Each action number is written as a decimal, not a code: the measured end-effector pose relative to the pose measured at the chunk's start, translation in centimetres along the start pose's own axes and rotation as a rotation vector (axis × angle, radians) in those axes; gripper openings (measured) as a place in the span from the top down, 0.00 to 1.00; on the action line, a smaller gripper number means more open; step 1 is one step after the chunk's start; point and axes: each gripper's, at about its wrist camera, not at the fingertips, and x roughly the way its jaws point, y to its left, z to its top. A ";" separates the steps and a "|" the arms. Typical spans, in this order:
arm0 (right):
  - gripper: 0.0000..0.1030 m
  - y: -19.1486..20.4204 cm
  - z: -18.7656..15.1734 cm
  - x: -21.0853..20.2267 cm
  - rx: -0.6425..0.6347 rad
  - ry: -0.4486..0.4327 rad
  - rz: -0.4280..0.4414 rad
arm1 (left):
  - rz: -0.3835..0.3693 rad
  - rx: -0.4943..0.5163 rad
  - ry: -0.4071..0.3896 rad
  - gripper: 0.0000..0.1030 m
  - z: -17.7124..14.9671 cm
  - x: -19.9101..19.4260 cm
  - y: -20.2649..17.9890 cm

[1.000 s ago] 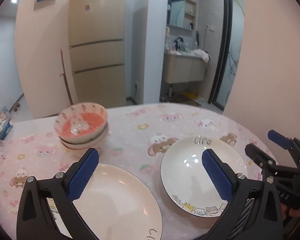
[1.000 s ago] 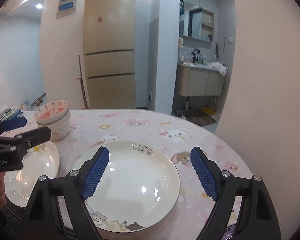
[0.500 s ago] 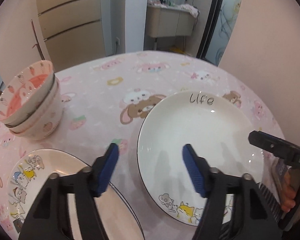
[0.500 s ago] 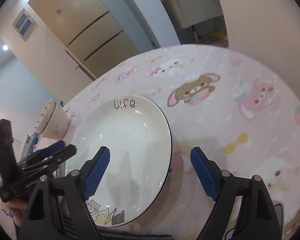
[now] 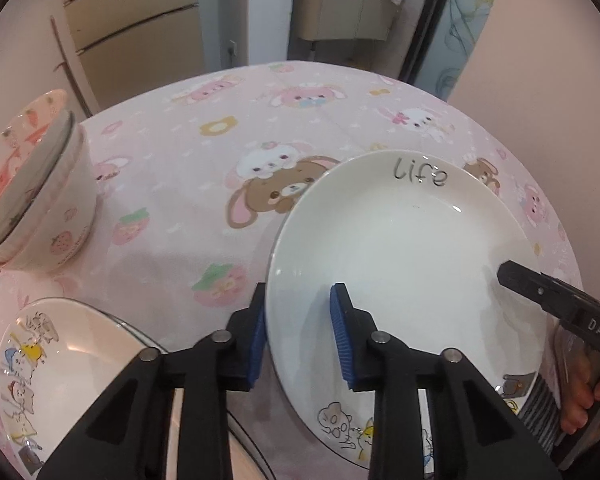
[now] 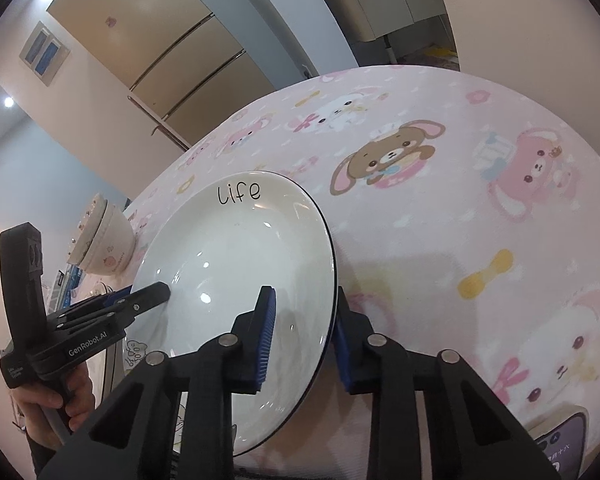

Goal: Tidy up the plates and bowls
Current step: 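Lift the 'life' plate with both grippers and carry it over the plate stack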

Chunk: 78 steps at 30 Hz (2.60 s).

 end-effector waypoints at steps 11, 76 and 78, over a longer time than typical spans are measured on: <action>0.82 -1.8 0.4 0.3 0.101 0.015 0.083 | -0.010 -0.086 -0.008 0.83 -0.3 -0.9 1.1; 0.75 23.6 -7.7 6.2 -0.202 0.219 0.158 | 0.200 -0.351 -0.218 0.83 -13.0 -17.7 19.7; 0.74 23.6 -7.9 6.5 -0.207 0.224 0.146 | 0.193 -0.355 -0.212 0.83 -13.0 -17.3 19.9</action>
